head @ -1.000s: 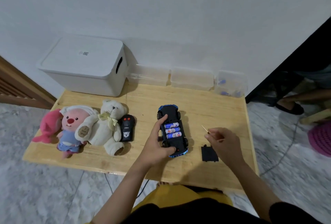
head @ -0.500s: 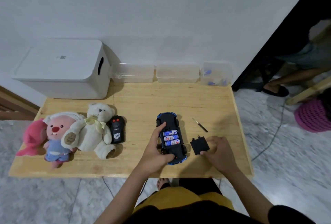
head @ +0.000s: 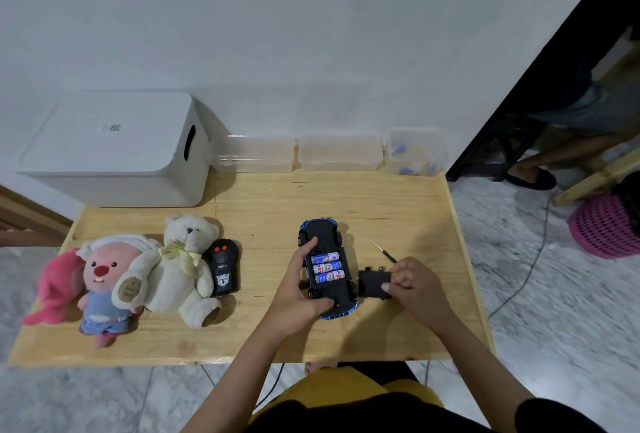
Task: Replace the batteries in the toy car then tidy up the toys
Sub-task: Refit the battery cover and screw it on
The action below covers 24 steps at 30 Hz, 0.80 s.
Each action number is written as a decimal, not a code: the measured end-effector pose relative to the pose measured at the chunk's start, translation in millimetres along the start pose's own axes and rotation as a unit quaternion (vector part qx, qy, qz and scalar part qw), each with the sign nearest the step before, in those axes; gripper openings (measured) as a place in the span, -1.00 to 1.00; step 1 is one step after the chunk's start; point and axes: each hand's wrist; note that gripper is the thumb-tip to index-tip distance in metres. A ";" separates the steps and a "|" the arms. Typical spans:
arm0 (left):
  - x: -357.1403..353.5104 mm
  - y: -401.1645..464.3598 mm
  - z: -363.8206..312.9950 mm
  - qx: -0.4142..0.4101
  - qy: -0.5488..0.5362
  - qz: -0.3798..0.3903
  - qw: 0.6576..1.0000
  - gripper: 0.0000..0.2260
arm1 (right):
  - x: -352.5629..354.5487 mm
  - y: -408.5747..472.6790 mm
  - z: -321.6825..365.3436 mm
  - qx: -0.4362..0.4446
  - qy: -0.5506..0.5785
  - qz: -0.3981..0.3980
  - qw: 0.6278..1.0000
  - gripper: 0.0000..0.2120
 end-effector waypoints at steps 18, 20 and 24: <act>36.6 59.4 -43.0 -0.085 0.026 0.035 0.995 -0.29 | 14.8 59.9 128.4 0.141 0.146 0.058 0.977 -0.75; 36.3 65.7 -47.4 -0.089 0.014 0.039 0.995 -0.29 | 18.7 62.7 131.5 0.142 0.140 0.059 0.978 -0.75; 34.6 72.5 -52.4 -0.094 -0.010 0.037 0.995 -0.29 | 24.8 66.8 133.7 0.146 0.112 0.069 0.980 -0.74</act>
Point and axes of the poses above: each hand's wrist, its own y-axis towards the middle knuckle, its own x-axis out of the back of the hand, z = x × y, and after that the axes turned 8 degrees about z, right-handed
